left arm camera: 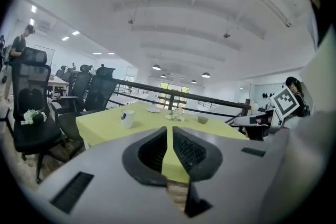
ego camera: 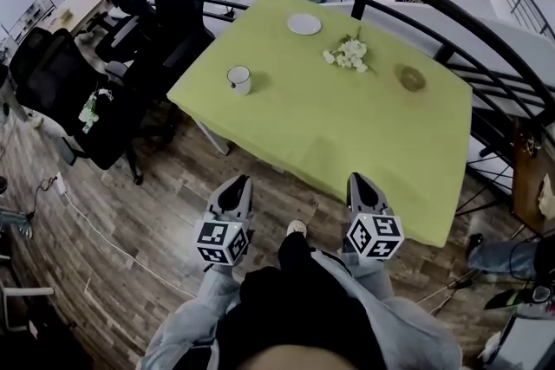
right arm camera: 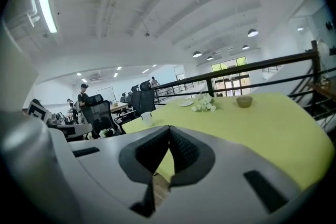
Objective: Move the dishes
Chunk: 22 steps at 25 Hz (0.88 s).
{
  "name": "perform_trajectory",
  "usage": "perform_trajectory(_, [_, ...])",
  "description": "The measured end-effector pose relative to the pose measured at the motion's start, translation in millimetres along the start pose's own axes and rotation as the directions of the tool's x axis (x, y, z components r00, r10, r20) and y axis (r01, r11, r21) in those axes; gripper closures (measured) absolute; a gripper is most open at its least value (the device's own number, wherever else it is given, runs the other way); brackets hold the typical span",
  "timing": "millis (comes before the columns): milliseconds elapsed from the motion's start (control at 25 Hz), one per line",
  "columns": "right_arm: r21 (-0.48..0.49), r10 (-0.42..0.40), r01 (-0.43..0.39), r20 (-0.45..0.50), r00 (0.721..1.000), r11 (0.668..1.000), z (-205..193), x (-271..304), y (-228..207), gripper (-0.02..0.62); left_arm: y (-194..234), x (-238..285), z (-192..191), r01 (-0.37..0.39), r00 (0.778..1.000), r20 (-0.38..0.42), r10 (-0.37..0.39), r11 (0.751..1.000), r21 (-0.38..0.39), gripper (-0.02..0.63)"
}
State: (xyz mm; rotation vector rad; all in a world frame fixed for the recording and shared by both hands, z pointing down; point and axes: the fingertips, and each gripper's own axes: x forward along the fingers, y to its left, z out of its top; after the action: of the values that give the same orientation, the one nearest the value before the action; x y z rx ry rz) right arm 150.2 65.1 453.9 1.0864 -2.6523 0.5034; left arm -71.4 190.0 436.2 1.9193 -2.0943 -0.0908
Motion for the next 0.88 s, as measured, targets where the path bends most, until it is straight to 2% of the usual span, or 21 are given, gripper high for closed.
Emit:
perform_trajectory(480, [0.016, 0.029, -0.029, -0.008, 1.000, 0.999, 19.6, 57.3, -37.5, 0.589, 0.1, 62.6, 10.5, -0.020, 1.000, 0.003, 0.020, 1.000, 0.023, 0.560])
perform_trajectory(880, [0.018, 0.060, -0.059, -0.056, 0.997, 0.998, 4.8, 67.5, -34.9, 0.589, -3.4, 70.3, -16.4, -0.028, 0.998, -0.057, 0.028, 1.000, -0.012, 0.560])
